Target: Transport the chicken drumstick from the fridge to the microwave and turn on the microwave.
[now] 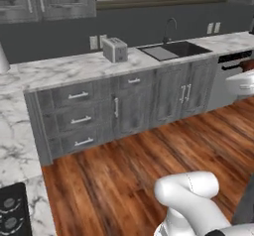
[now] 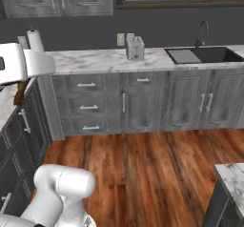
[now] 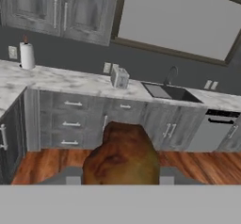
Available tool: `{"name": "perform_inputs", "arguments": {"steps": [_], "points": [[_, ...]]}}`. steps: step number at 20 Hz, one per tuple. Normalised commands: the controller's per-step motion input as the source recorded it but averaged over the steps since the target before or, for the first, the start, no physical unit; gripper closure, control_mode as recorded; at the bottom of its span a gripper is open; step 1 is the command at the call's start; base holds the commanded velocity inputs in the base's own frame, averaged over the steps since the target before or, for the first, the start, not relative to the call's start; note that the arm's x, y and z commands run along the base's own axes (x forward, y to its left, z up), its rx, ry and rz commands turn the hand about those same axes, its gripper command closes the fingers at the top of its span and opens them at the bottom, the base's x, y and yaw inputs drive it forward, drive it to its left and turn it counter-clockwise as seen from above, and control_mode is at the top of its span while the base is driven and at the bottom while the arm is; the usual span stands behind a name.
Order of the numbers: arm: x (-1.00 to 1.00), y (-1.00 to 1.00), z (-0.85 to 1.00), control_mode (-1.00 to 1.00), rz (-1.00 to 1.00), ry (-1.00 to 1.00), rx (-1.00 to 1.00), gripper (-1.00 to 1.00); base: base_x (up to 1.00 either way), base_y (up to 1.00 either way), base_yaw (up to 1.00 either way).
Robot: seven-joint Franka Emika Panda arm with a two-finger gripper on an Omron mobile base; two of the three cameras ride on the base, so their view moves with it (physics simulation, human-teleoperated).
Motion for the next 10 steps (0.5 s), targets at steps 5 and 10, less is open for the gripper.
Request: {"name": "perform_inputs", "arguments": {"steps": [5,10], "points": [[0.00,0.00,0.00,1.00,0.00,0.00,0.00,1.00,0.51,0.16,-0.12],[0.00,0.00,0.00,1.00,0.00,0.00,0.00,1.00,0.92,0.00,-0.01]]}}
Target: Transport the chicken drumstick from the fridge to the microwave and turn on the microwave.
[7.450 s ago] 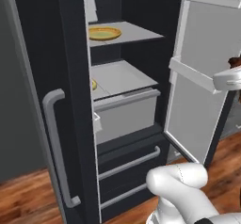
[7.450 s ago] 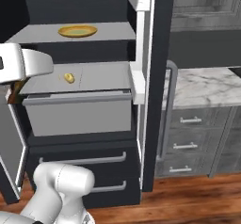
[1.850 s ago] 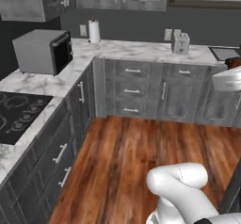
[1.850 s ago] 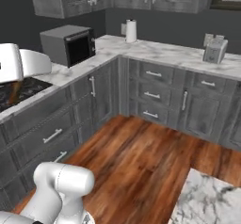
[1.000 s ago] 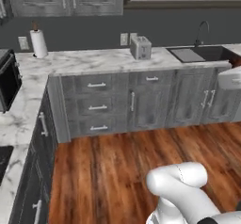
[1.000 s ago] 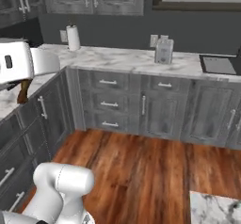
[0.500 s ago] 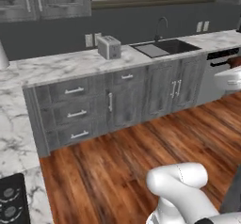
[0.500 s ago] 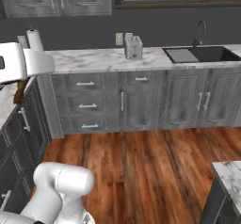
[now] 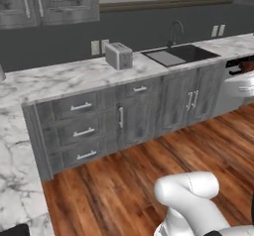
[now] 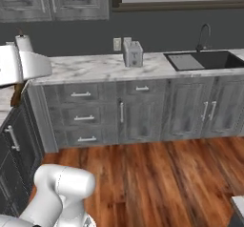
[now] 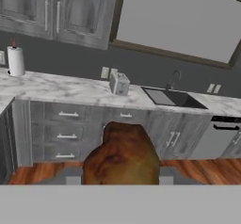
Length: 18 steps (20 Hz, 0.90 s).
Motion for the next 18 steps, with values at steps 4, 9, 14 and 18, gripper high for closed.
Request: {"name": "perform_inputs", "arguments": {"steps": [4,9,14,18], "points": [[0.00,0.00,0.00,1.00,0.00,0.00,0.00,1.00,0.89,0.00,-0.07],[0.00,0.00,0.00,1.00,0.00,0.00,0.00,1.00,0.56,-0.06,-0.27],[0.00,0.00,0.00,1.00,0.00,0.00,0.00,1.00,0.04,-0.33,-0.50],[0.00,0.00,0.00,1.00,0.00,0.00,0.00,1.00,0.22,-0.29,-0.47]]}}
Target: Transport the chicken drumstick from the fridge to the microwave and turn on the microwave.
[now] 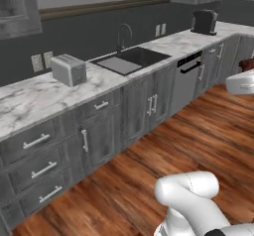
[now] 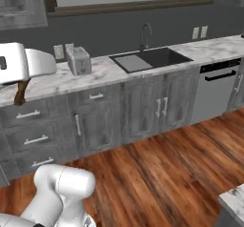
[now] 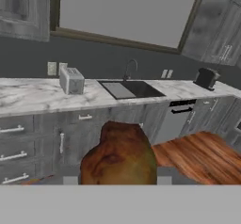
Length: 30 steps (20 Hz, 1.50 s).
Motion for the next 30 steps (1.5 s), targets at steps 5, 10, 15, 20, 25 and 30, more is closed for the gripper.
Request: {"name": "perform_inputs", "arguments": {"steps": [5,10,15,20,25,30], "points": [[0.00,0.00,0.00,1.00,0.00,0.00,0.00,1.00,0.48,-0.20,-0.42],[0.00,0.00,0.00,1.00,0.00,0.00,0.00,1.00,0.62,-0.20,-0.42],[0.00,0.00,0.00,1.00,0.00,0.00,0.00,1.00,0.68,-0.08,-0.42],[0.00,0.00,0.00,1.00,0.00,0.00,0.00,1.00,0.76,0.00,-0.33],[0.00,0.00,0.00,1.00,0.00,0.00,0.00,1.00,0.73,0.00,-0.29],[0.00,0.00,0.00,1.00,0.00,0.00,0.00,1.00,0.58,0.21,-0.31]]}}
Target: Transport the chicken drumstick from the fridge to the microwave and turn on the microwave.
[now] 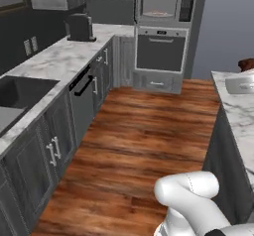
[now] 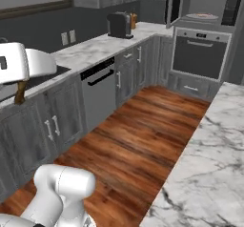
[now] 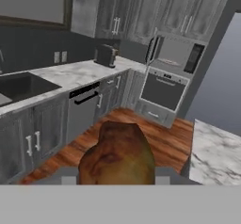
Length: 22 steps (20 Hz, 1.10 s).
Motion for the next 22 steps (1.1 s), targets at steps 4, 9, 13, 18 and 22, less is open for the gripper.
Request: {"name": "perform_inputs", "arguments": {"steps": [4,9,13,18,22], "points": [[0.00,0.00,0.00,1.00,0.00,0.00,0.00,1.00,0.27,0.51,-0.32],[0.00,0.00,0.00,1.00,0.00,0.00,0.00,1.00,0.19,0.64,-0.37],[0.00,0.00,0.00,1.00,0.00,0.00,0.00,1.00,0.36,0.51,-0.37],[0.00,0.00,0.00,1.00,0.00,0.00,0.00,1.00,0.76,0.20,-0.28],[0.00,0.00,0.00,1.00,0.00,0.00,0.00,1.00,0.69,0.19,-0.21]]}}
